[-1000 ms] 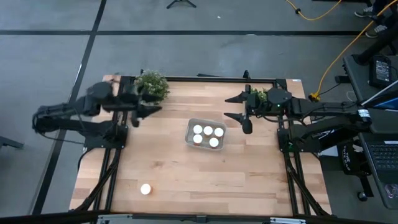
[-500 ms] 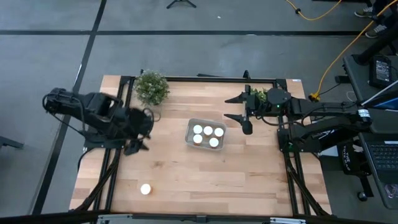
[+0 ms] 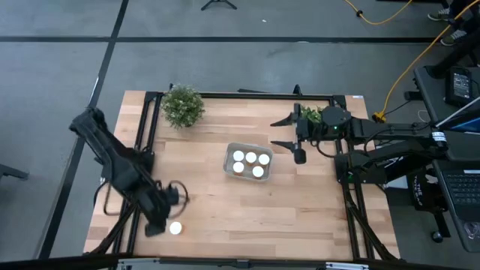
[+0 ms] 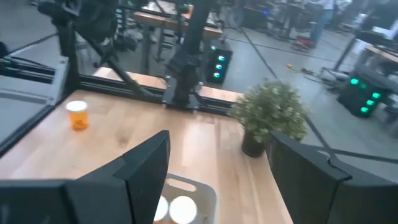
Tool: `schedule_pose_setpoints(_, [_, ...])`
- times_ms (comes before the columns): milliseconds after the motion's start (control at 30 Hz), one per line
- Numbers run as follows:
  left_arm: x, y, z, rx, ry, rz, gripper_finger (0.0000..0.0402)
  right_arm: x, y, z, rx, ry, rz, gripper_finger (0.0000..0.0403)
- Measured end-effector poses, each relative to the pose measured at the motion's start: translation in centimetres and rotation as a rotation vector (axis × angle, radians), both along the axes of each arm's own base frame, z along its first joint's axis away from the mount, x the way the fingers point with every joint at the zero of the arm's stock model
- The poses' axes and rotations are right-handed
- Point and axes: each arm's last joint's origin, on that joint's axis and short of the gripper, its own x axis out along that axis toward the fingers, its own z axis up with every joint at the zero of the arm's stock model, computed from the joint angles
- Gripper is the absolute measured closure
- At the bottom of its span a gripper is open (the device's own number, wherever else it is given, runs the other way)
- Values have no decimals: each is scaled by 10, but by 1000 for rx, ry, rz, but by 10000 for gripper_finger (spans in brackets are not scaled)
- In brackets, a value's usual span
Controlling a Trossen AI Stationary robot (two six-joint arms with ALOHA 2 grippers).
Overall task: Pick and place pill bottles into a basket
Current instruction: Put the orange pill bottle into the grey bin
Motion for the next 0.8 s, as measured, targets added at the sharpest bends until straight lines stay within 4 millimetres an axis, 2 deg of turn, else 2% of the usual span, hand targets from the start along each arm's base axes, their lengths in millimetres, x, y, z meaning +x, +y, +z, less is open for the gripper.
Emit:
schedule_pose_setpoints(167, [11,-39,-26,-24,54,10,68,0,1,0,9,-1,22,136])
schedule_pose_setpoints(267, [13,-53,-37,-5,43,3,68,0,1,0,33,-1,18,136])
schedule_pose_setpoints(567, [13,-62,-59,191,9,53,68,0,1,0,85,-1,9,136])
schedule_pose_setpoints(800, [18,-67,-68,202,4,53,67,0,2,-3,155,27,-1,136])
